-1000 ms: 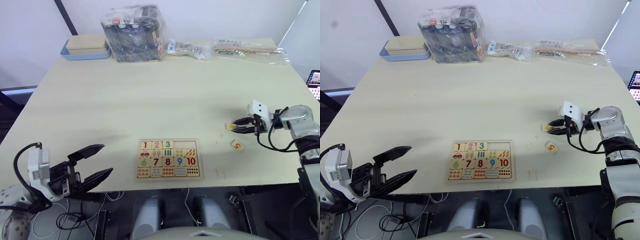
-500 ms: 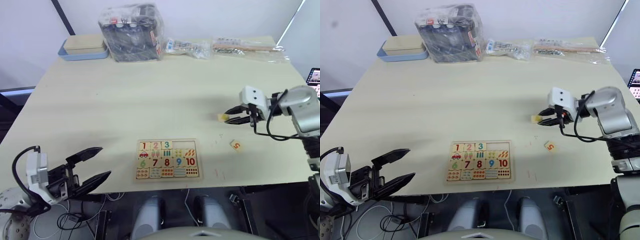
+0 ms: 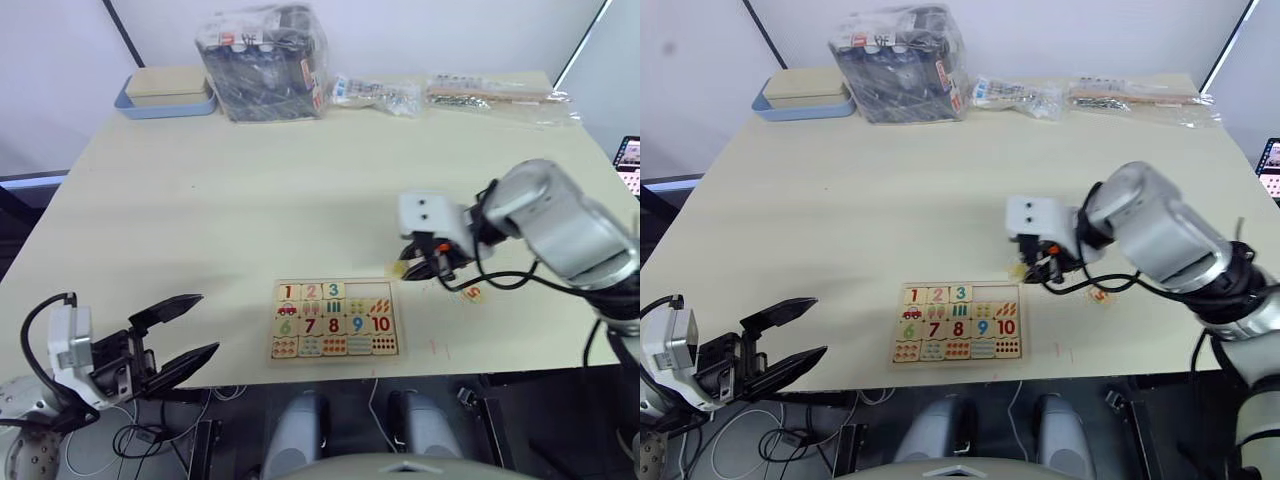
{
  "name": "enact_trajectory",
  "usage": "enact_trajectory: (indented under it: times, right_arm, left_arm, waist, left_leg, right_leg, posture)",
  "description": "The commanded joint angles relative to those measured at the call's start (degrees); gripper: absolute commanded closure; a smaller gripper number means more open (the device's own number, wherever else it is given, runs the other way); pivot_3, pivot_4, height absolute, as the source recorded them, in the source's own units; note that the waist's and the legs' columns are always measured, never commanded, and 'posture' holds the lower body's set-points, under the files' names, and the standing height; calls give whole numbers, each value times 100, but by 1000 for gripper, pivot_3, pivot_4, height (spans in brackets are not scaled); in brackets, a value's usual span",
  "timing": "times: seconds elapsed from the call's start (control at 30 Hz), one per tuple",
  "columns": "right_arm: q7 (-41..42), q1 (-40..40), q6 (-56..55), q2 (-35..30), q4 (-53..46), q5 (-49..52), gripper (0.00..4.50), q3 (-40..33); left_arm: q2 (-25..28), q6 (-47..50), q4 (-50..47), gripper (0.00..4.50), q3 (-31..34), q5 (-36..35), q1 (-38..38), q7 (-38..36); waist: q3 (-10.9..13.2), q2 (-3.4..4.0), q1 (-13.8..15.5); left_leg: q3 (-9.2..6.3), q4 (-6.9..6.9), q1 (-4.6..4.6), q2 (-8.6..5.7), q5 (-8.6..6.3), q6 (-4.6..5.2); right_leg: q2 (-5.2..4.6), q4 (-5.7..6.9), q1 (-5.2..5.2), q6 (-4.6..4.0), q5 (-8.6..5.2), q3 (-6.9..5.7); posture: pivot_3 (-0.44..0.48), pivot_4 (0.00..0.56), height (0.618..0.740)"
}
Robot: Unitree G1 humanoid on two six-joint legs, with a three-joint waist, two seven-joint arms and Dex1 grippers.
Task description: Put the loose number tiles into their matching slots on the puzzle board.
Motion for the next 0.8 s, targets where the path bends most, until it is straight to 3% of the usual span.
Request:
enact_trajectory:
  times: [0.03,0.27,0.8]
  right_arm:
    - [-565,-370,598,406,-107,30,3656,289]
    - [-1298,-379,989,947,313,189,3656,751]
    - [-2022,-409,1074,1250,561,664,3656,1084]
  left_arm:
    - [31,-8,30,0,171,-136,20,-115]
    - [95,-35,93,0,161,-60,10,-189]
    - [270,45,49,0,162,-77,-4,-456]
  waist:
    - [0,0,1]
    - [-6,-11,8]
    - [-6,-11,2]
  left_leg:
    - [-5,2,-8,0,3,-4]
    - [-24,11,-27,-10,17,-26]
    - [-36,11,-24,-6,17,-22]
  right_leg:
    - [1,1,-5,-1,1,-6]
    - [24,-2,-3,0,2,-29]
    - [49,3,3,24,16,-36]
  posture:
    - [0,150,740]
    - [0,150,740]
    - [0,150,740]
